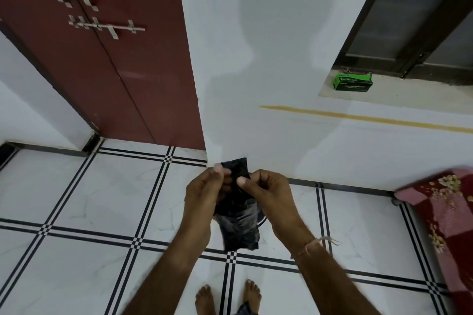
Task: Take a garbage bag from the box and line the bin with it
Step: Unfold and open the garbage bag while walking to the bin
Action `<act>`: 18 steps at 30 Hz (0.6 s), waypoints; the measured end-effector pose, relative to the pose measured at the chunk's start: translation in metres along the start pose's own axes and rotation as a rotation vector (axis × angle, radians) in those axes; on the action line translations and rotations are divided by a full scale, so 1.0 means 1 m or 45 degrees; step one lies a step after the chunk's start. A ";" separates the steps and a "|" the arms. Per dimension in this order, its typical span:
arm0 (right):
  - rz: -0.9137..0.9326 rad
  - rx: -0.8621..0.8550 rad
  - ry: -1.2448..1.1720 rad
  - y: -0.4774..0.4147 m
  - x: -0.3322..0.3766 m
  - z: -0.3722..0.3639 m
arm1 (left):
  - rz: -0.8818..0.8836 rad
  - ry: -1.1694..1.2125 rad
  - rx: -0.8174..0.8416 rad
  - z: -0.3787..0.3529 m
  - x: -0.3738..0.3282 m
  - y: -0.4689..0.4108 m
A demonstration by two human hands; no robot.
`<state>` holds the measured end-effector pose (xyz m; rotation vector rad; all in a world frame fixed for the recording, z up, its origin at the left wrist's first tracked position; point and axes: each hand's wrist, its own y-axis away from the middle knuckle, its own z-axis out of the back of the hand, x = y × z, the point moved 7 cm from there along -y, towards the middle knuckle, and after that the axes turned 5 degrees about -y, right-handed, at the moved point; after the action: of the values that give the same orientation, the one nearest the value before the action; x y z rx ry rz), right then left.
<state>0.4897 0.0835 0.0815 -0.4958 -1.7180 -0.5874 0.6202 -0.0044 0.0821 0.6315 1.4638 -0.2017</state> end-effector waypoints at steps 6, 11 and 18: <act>-0.005 0.141 0.062 0.003 -0.001 -0.008 | 0.219 0.247 0.229 -0.018 0.005 -0.004; 0.010 0.083 0.075 0.003 -0.005 -0.003 | 0.358 0.442 0.245 -0.026 0.013 0.005; 0.088 0.050 0.293 0.000 -0.010 0.004 | 0.312 0.313 0.216 -0.025 0.005 0.002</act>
<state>0.4891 0.0857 0.0710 -0.4402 -1.4854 -0.5379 0.6001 0.0116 0.0782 0.9950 1.5984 -0.0579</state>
